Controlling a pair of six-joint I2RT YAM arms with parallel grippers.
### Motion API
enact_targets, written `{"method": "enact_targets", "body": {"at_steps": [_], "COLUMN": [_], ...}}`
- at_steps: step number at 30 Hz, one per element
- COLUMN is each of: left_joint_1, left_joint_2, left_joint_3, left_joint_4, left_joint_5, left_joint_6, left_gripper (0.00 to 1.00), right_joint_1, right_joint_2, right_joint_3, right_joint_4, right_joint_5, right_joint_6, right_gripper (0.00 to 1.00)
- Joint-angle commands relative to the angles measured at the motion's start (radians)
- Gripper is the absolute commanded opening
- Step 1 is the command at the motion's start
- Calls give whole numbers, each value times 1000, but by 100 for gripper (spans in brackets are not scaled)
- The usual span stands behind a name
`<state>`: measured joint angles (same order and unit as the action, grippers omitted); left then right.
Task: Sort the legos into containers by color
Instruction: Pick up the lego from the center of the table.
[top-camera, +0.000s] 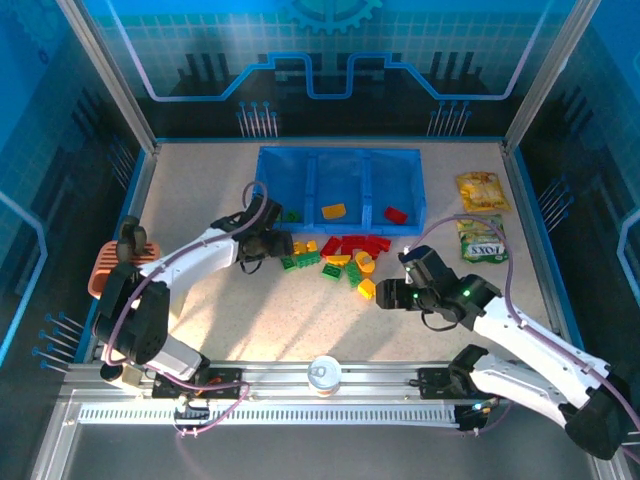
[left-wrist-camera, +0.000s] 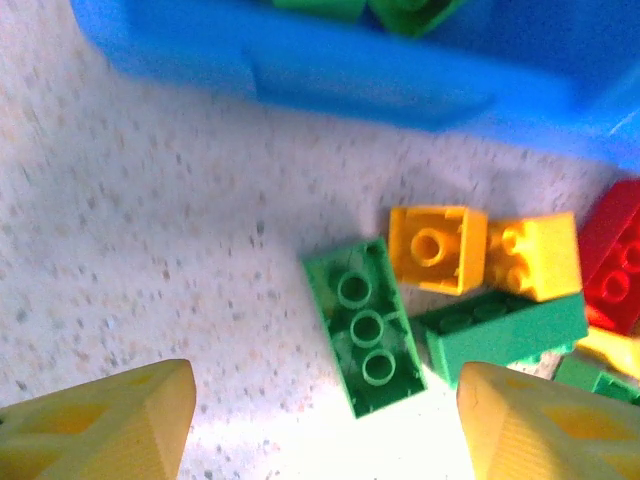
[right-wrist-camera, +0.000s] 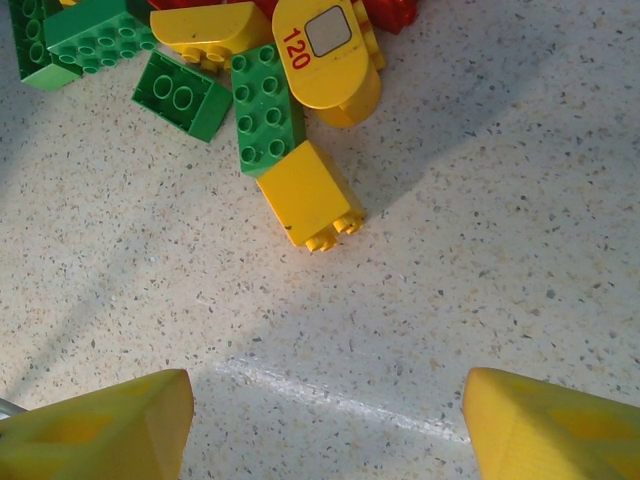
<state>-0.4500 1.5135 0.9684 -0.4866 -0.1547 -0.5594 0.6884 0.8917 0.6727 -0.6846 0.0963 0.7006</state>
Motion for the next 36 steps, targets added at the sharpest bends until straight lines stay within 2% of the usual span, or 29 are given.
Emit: {"method": "enact_targets", "body": {"at_steps": [1, 6, 15, 23, 29, 36], "left_joint_1": [-26, -29, -29, -28, -29, -29], "left_joint_2": [-18, 46, 159, 207, 229, 205], "left_joint_3": [-35, -18, 19, 56, 53, 20], "left_joint_4": [52, 68, 91, 91, 82, 80], "left_joint_5": [33, 51, 50, 55, 40, 28], "left_joint_6": [-93, -125, -123, -117, -109, -107], "left_gripper": [71, 71, 68, 63, 57, 40], "right_joint_1": [25, 53, 63, 63, 63, 62], "right_joint_2": [16, 31, -31, -23, -7, -8], "right_joint_3": [-5, 2, -17, -15, -13, -21], "right_joint_4": [31, 27, -22, -17, -7, -2], "right_joint_5": [4, 22, 57, 58, 53, 56], "right_joint_6": [22, 31, 43, 44, 40, 40], "right_gripper": [73, 73, 73, 73, 73, 73]}}
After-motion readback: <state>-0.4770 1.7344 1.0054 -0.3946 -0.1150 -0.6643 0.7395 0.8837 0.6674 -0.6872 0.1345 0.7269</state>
